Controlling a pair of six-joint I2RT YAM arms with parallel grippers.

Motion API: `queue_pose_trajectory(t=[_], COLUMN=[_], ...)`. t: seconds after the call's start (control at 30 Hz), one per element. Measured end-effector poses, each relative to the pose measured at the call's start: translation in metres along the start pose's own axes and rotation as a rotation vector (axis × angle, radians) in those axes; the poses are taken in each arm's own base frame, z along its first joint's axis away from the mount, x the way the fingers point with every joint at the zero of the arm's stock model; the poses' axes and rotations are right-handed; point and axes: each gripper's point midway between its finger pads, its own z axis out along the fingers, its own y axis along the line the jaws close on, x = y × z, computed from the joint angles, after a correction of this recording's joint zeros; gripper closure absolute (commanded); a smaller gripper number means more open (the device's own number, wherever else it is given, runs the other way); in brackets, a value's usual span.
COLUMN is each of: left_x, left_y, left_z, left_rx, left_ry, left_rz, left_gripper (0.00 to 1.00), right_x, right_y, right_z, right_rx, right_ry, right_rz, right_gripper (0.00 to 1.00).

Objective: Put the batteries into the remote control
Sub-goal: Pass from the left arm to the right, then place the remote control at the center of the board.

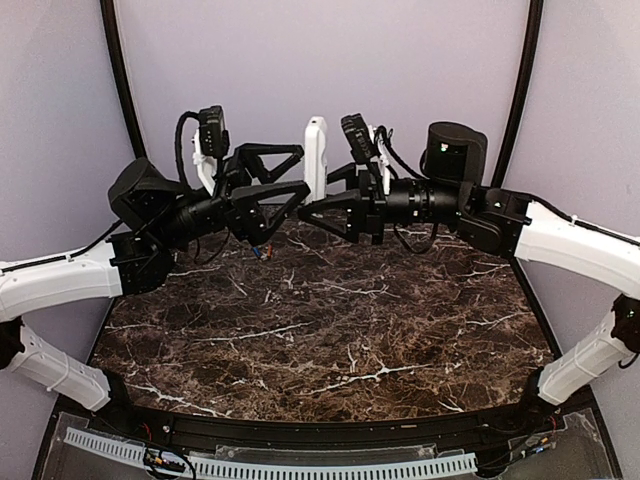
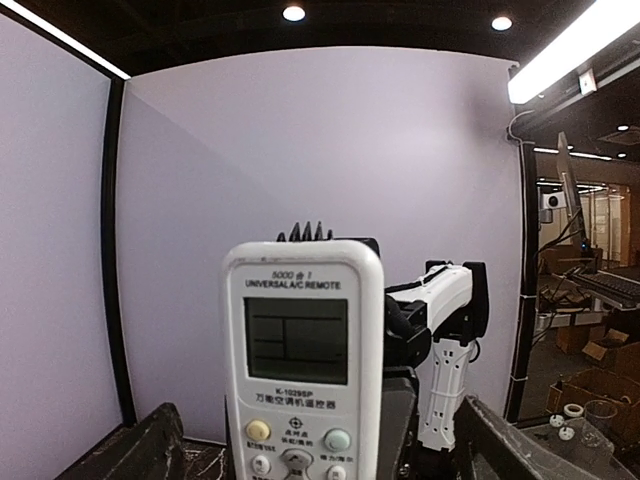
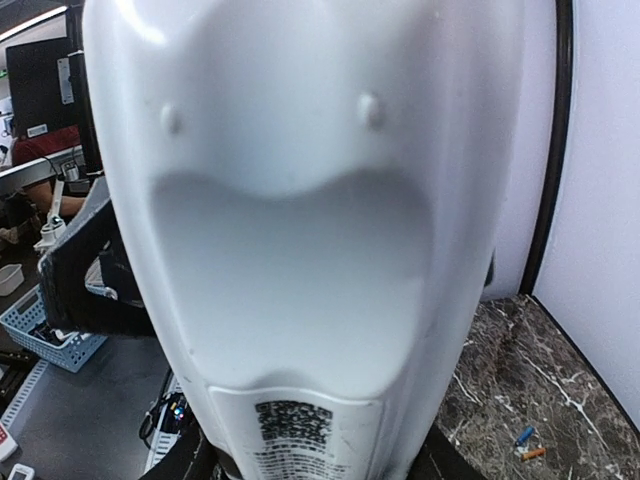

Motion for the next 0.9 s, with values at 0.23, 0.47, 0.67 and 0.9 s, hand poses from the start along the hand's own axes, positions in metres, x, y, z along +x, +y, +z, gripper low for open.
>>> queue_pose_trajectory(t=[0.23, 0.47, 0.67, 0.9], left_x=[-0.017, -0.072, -0.079, -0.045], left_y=[0.003, -0.007, 0.006, 0.027], left_z=[-0.021, -0.065, -0.087, -0.098], left_rx=[-0.116, -0.252, -0.393, -0.506], left_ry=[0.03, -0.028, -0.004, 0.114], left_rz=[0.043, 0.126, 0.153, 0.135], left_gripper=[0.01, 0.01, 0.01, 0.01], right_x=[0.029, 0.143, 0.269, 0.365], right_y=[-0.019, -0.056, -0.058, -0.022], right_z=[-0.016, -0.032, -0.055, -0.076], right_rx=[0.159, 0.358, 0.384, 0.202], right_ry=[0.142, 0.573, 1.043, 1.458], right_rz=[0.018, 0.118, 0.149, 0.052], right_gripper=[1.0, 1.0, 0.99, 0.96])
